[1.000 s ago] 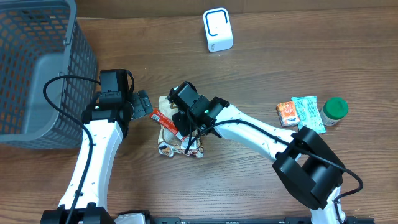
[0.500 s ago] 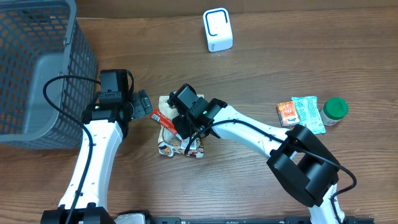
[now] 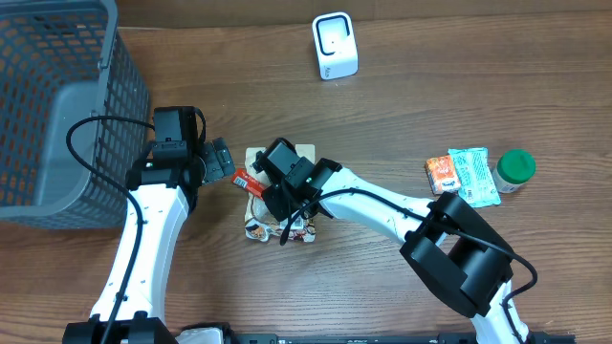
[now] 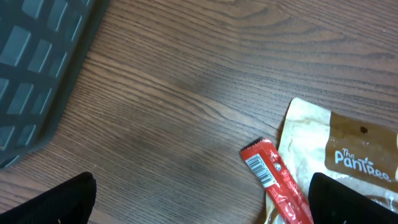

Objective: Scan the item barcode
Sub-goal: 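Reach the right gripper to the red stick snack on the Pantree bag, then close the right gripper on the red stick snack, then lift the red stick snack and carry it toward the scanner, then hold the red stick snack in front of the scanner window, then carry the red stick right and set it beside the tissue pack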

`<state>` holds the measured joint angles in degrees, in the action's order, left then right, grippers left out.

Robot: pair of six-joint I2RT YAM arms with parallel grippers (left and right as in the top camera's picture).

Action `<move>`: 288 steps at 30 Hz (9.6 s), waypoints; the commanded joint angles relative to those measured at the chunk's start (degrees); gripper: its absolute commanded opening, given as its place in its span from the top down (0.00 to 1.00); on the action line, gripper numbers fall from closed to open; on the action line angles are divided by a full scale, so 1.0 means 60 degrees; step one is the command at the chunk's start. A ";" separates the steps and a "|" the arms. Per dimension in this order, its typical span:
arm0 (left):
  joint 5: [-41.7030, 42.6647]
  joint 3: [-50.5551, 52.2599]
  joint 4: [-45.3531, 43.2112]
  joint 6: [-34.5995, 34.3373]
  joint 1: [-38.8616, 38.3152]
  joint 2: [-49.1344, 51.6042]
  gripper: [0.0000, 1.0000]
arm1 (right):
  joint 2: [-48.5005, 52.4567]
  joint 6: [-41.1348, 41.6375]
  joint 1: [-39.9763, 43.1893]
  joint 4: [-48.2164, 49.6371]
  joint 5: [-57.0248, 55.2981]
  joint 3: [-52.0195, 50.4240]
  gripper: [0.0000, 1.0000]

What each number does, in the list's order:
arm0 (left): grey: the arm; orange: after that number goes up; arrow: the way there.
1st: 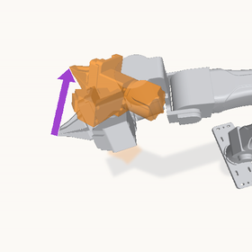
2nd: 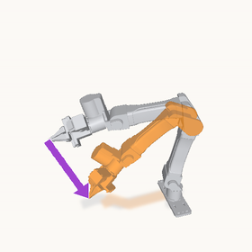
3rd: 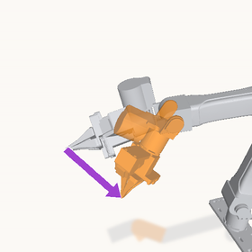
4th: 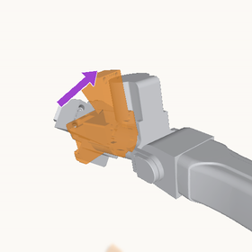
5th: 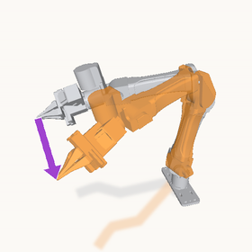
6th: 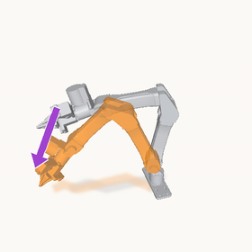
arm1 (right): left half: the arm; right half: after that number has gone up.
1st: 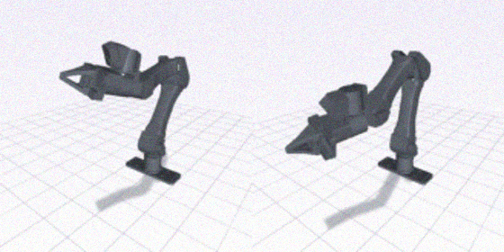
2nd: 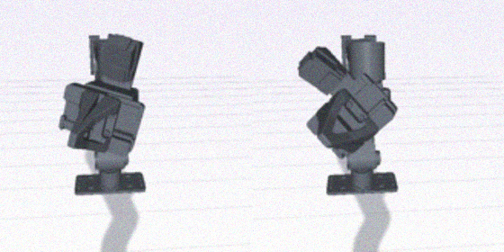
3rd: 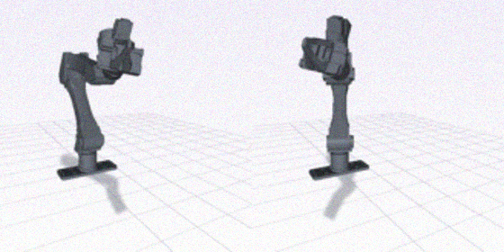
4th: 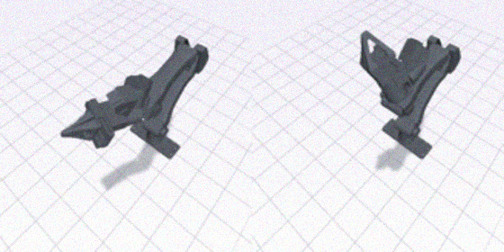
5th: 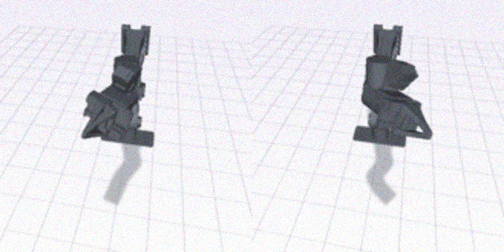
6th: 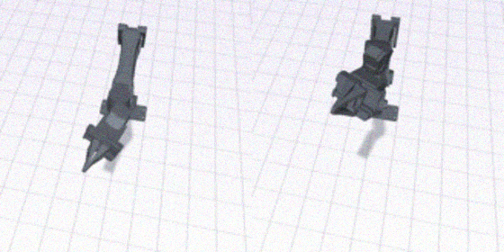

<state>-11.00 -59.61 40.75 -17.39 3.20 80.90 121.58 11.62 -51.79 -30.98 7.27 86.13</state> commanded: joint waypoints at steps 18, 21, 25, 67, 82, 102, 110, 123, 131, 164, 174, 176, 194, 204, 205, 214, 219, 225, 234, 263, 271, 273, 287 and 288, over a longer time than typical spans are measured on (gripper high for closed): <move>-0.0091 -0.0102 -0.0011 0.0040 0.0000 0.0011 0.00 | -0.1290 -0.0506 -0.0036 -0.0903 -0.0229 0.0357 0.96; -0.0091 -0.0102 -0.0011 0.0040 0.0000 0.0011 0.00 | -0.1534 -0.0492 -0.0033 -0.1530 -0.0900 0.0357 0.96; -0.0091 -0.0102 -0.0011 0.0040 0.0000 0.0011 0.00 | -0.1519 -0.0255 -0.0036 -0.2193 -0.0980 0.0251 0.96; -0.0091 -0.0102 -0.0011 0.0040 0.0000 0.0011 0.00 | -0.1111 0.0350 -0.0036 -0.2226 -0.0590 -0.0918 0.69; -0.0091 -0.0102 -0.0011 0.0040 0.0000 0.0011 0.00 | -0.1096 0.0350 -0.0036 -0.2211 -0.0590 -0.1053 0.72; -0.0091 -0.0102 -0.0015 0.0040 0.0000 0.0011 0.00 | -0.0973 0.0339 -0.0036 -0.2084 -0.0525 -0.1049 0.96; -0.0091 -0.0102 -0.0011 0.0040 0.0000 0.0011 0.00 | -0.2178 -0.0317 0.0062 -0.2259 -0.0557 -0.0823 0.96; -0.0091 -0.0102 -0.0011 0.0040 0.0000 0.0011 0.00 | -0.5053 -0.5552 0.1260 -0.5508 0.2492 -0.0827 0.96; -0.0091 -0.0102 -0.0011 0.0040 0.0000 0.0011 0.00 | -0.5319 -0.8459 0.2040 -0.7610 0.2987 -0.0827 0.96; -0.0091 -0.0102 -0.0011 0.0040 0.0000 0.0011 0.00 | -0.7420 -0.7104 0.2040 -0.6375 0.0182 -0.0816 0.96; -0.0095 -0.0102 -0.0011 0.0040 0.0000 0.0011 0.00 | -0.7173 -0.5865 0.2040 -0.3657 -0.3632 -0.0539 0.97; -0.0091 -0.0102 -0.0011 0.0040 0.0000 0.0011 0.00 | -0.6896 -0.6022 0.2040 -0.3807 -0.3650 -0.0066 0.97; -0.0091 -0.0102 -0.0011 0.0040 0.0000 0.0011 0.00 | -0.3005 -0.7868 0.3905 -0.1829 -0.4084 0.2459 0.96; -0.0091 -0.0102 -0.0011 0.0040 0.0000 0.0011 0.00 | -0.0827 -1.0324 0.3923 0.1730 -0.6222 0.2452 0.96; -0.0091 -0.0102 -0.0011 0.0040 0.0000 0.0011 0.00 | -0.0590 -1.0568 0.3923 0.2004 -0.6393 0.2452 0.96; -0.0091 -0.0102 -0.0011 0.0040 0.0000 0.0011 0.00 | 0.1504 -1.1489 0.3923 0.5577 -0.8185 0.2452 0.96; -0.0091 -0.0102 -0.0011 0.0040 0.0000 0.0011 0.00 | 0.2331 -1.2713 0.3920 0.7198 -0.8725 0.2452 0.96; -0.0091 -0.0102 -0.0011 0.0040 0.0000 0.0011 0.00 | 0.2827 -1.3019 0.3923 0.7934 -0.9071 0.2441 0.96; -0.0091 -0.0102 -0.0011 0.0040 0.0000 0.0011 0.00 | 0.3340 -1.3231 0.3920 0.7952 -0.9602 0.2426 0.96; -0.0091 -0.0102 -0.0015 0.0040 0.0000 0.0011 0.00 | 0.3435 -1.3795 0.3526 0.7501 -0.9785 0.2397 0.96; -0.0091 -0.0102 -0.0011 0.0040 0.0000 0.0011 0.00 | 0.3457 -1.3413 0.3508 0.7424 -1.0029 0.2390 0.96; -0.0091 -0.0102 -0.0011 0.0040 0.0000 0.0011 0.00 | 0.3453 -1.3409 0.3490 0.7410 -1.0040 0.2390 0.96; -0.0091 -0.0102 -0.0011 0.0040 0.0000 0.0011 0.00 | 0.0656 -0.9245 0.2885 0.4116 -0.9938 0.2390 0.97; -0.0095 -0.0102 -0.0011 0.0040 0.0000 0.0011 0.00 | 0.0328 -0.8746 0.2834 0.3614 -0.9817 0.2390 0.96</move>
<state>-11.03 -59.61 40.75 -17.39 3.20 80.90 132.90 -51.57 -33.61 -7.38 -52.62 99.57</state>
